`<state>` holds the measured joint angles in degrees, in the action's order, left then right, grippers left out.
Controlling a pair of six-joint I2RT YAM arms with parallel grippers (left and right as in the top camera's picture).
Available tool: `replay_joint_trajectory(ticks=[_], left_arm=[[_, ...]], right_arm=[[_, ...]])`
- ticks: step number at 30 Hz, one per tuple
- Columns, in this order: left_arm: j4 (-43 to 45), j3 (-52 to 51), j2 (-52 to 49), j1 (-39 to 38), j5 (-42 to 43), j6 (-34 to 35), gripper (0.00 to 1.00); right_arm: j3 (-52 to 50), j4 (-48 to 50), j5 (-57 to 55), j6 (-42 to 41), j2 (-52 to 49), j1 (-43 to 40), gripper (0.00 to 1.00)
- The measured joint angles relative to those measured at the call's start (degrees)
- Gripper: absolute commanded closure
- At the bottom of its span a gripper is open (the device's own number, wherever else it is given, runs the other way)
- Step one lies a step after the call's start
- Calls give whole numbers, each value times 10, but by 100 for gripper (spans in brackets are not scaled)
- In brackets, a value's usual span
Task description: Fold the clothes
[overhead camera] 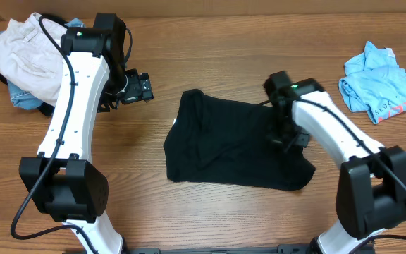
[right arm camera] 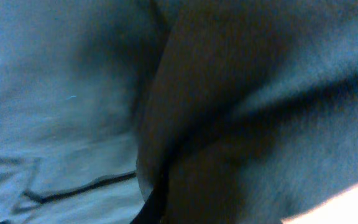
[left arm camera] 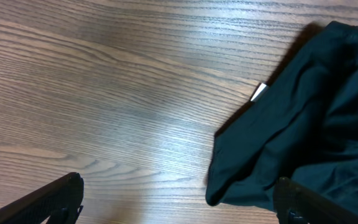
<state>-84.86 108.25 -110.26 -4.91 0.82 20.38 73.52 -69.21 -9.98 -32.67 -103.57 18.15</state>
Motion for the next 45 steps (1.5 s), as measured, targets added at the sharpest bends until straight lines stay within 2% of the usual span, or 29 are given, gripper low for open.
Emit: replay_joint_trajectory(ticks=[2, 4, 5, 6, 7, 12, 15, 18, 20, 23, 27, 32, 33, 36, 38, 41, 43, 45], left_arm=[[-1, 0, 0, 0, 0, 0, 0], [-3, 0, 0, 0, 0, 0, 0], [-4, 0, 0, 0, 0, 0, 0], [-5, 0, 0, 0, 0, 0, 0], [-5, 0, 0, 0, 0, 0, 0], [-3, 0, 0, 0, 0, 0, 0], [-1, 0, 0, 0, 0, 0, 0], [-2, 0, 0, 0, 0, 0, 0], [-2, 0, 0, 0, 0, 0, 0], [2, 0, 0, 0, 0, 0, 0], [0, 0, 0, 0, 0, 0, 0], [0, 0, 0, 0, 0, -7, 0], [1, 0, 0, 0, 0, -9, 0], [0, 0, 0, 0, 0, -9, 0], [-1, 0, 0, 0, 0, -11, 0], [-6, 0, 0, 0, 0, -11, 0], [-6, 0, 0, 0, 1, -11, 0], [-7, -1, 0, 0, 0, -11, 0]], right_arm=[[0, 25, 7, -13, 0, 37, 73], [0, 46, 28, -25, 0, 83, 73], [0, 49, 36, -31, 0, 92, 66], [0, 51, 41, -36, 0, 94, 44], [0, 52, 47, -40, 0, 94, 42], [15, 37, 71, -47, 0, 94, 43], [88, -34, 68, -35, 0, 93, 43], [140, -51, 44, -31, 0, 66, 43], [141, -24, 51, -19, 0, 18, 46], [140, 19, 79, 11, 0, -23, 56], [91, 68, 148, 34, 1, -39, 56], [10, 191, 216, 40, 1, -38, 56], [-6, 244, 221, 39, 1, -38, 56], [-33, 312, 229, 35, -1, -38, 56], [-36, 323, 221, 34, -2, -38, 55], [-28, 282, 212, 47, -2, -42, 48], [63, 132, 208, 78, -2, -76, 47], [129, 66, 200, 88, 13, -105, 46]])
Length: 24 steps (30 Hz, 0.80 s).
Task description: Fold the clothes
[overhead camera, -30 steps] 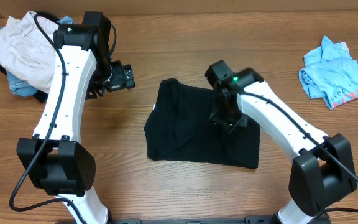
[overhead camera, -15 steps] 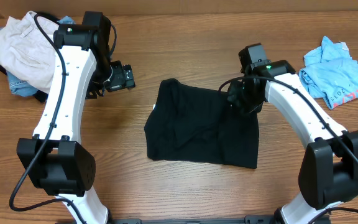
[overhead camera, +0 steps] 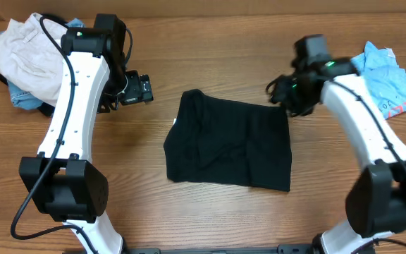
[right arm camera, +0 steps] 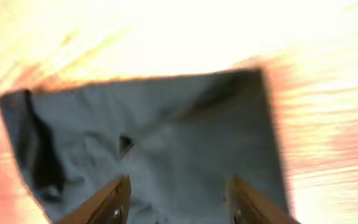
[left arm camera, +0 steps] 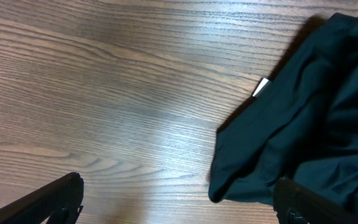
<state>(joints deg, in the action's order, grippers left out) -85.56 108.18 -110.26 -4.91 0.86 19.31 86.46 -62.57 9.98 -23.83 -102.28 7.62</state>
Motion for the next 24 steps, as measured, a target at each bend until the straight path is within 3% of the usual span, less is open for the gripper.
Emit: replay_joint_trajectory(ticks=[1, 3, 4, 5, 8, 14, 18, 21, 24], left_arm=[[1, 0, 0, 0, 0, 0, 0], [1, 0, 0, 0, 0, 0, 0], [2, 0, 0, 0, 2, 0, 0], [3, 0, 0, 0, 5, 0, 0], [2, 0, 0, 0, 11, 0, 0], [0, -1, 0, 0, 13, 0, 0], [0, 0, 0, 0, 13, 0, 0], [-5, 0, 0, 0, 13, 0, 0], [-4, -1, 0, 0, 13, 0, 0]], right_arm=[[13, -13, -1, 2, 12, -9, 47], [24, -23, 0, 6, 35, -16, 68], [26, -24, 3, 7, 39, -14, 87], [26, -26, 8, 10, 38, -9, 94], [0, 13, 15, 5, 25, 8, 96], [-149, 201, 70, -4, -41, 31, 96], [-171, 257, 77, -3, -71, 41, 96], [-162, 215, 74, -4, -74, 36, 96], [-60, 62, 38, -2, -68, 12, 96]])
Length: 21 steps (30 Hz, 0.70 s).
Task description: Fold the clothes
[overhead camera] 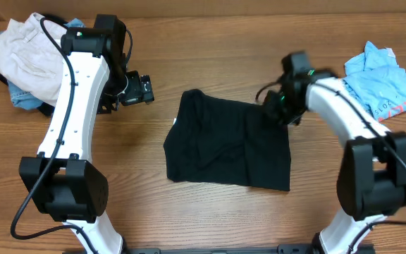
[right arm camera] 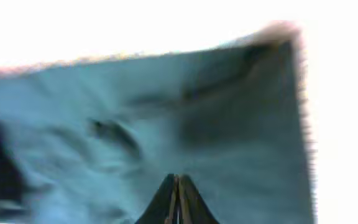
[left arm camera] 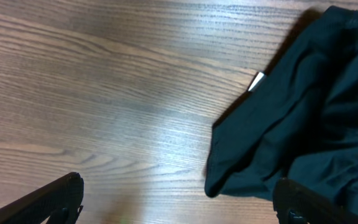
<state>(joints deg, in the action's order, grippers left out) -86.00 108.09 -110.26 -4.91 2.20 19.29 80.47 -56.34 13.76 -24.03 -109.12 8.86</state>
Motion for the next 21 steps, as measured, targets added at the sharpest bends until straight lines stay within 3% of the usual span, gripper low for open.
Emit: replay_joint_trajectory(ticks=[2, 4, 9, 12, 15, 21], left_arm=[[-1, 0, 0, 0, 1, 0, 0], [0, 0, 0, 0, 2, 0, 0], [1, 0, 0, 0, 2, 0, 0], [3, 0, 0, 0, 13, 0, 0], [1, -1, 0, 0, 17, 0, 0], [4, -1, 0, 0, 19, 0, 0]], right_arm=[[113, -124, -42, 7, 30, -20, 93], [156, -213, -53, 18, 59, -21, 92], [135, -310, -53, 24, 80, -20, 95], [28, -263, -23, 27, 79, -20, 96], [-125, -135, 33, 28, 75, -12, 96], [-273, -24, 103, 21, 76, 21, 96]])
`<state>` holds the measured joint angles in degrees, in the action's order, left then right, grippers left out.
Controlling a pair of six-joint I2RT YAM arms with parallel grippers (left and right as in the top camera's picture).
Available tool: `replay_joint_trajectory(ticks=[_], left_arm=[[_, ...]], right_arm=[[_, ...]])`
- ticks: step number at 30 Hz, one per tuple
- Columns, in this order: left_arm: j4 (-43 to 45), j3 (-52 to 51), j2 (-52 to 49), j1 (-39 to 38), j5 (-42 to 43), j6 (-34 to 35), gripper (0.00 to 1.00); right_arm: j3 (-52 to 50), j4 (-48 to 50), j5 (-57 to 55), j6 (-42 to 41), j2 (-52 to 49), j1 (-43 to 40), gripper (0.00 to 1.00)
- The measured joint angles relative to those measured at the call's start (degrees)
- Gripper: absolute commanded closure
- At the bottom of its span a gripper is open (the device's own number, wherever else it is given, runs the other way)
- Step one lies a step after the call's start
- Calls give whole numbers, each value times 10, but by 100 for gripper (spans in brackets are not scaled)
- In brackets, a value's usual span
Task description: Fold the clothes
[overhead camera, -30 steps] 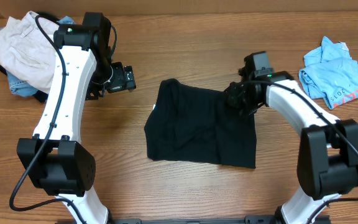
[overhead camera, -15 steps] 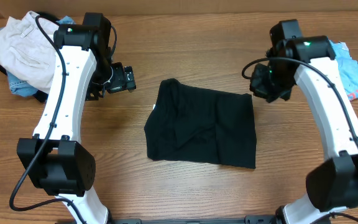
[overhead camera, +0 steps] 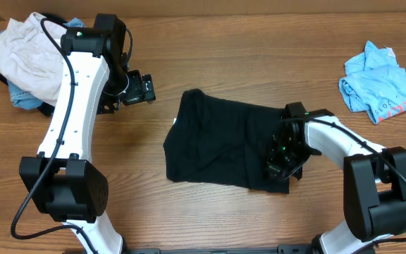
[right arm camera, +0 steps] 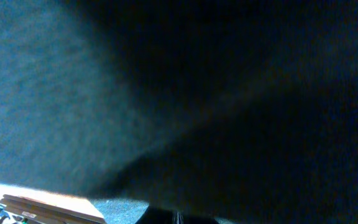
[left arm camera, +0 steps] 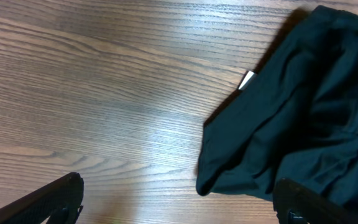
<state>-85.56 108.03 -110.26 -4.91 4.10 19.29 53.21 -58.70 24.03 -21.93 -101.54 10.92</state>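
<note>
A black garment point(overhead camera: 220, 144) lies roughly rectangular in the middle of the table, creased along its left side. In the left wrist view its left edge point(left arm camera: 303, 112) shows a small white label point(left arm camera: 247, 80). My left gripper point(overhead camera: 138, 88) hangs open to the left of the garment, over bare wood, with nothing between its fingers point(left arm camera: 48, 199). My right gripper point(overhead camera: 280, 161) is down on the garment's lower right edge. Its wrist view is filled with dark cloth point(right arm camera: 166, 93), and its tips point(right arm camera: 179, 218) are shut together at the bottom edge.
A pile of beige and blue clothes point(overhead camera: 23, 53) sits at the far left corner. A crumpled light blue shirt point(overhead camera: 383, 81) lies at the far right. Bare wooden table point(overhead camera: 224, 42) surrounds the garment.
My right gripper has moved from the garment's upper right corner down to its lower right edge and now presses into the cloth. The left arm has hardly moved.
At first my right gripper was on the garment's right part, whose lower right corner spread outward. Then it was open in the air past the upper right corner, and the right edge was straight. It then stood shut at that corner, and now at the lower right edge.
</note>
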Motion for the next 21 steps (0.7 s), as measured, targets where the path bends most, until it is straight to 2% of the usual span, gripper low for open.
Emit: replay_joint_trajectory(ticks=[6, 8, 9, 10, 11, 13, 15, 18, 21], left_arm=[[3, 0, 0, 0, 0, 0, 0], [3, 0, 0, 0, 0, 0, 0], [3, 0, 0, 0, 0, 0, 0], [4, 0, 0, 0, 0, 0, 0], [4, 0, 0, 0, 0, 0, 0], [5, 0, 0, 0, 0, 0, 0], [5, 0, 0, 0, 0, 0, 0], [7, 0, 0, 0, 0, 0, 0], [4, 0, 0, 0, 0, 0, 0]], right_arm=[[1, -9, 11, -21, 16, 1, 95], [45, -17, 11, -21, 39, 1, 85], [80, -8, 12, -21, 46, 1, 70], [101, 16, 12, -22, 50, 1, 61], [111, 42, 13, -24, 50, 1, 59], [112, 76, 12, -23, 50, 2, 60], [111, 105, 11, -23, 38, 3, 69], [110, 181, 10, -26, -21, 4, 71], [108, 241, 5, -35, -34, 4, 74]])
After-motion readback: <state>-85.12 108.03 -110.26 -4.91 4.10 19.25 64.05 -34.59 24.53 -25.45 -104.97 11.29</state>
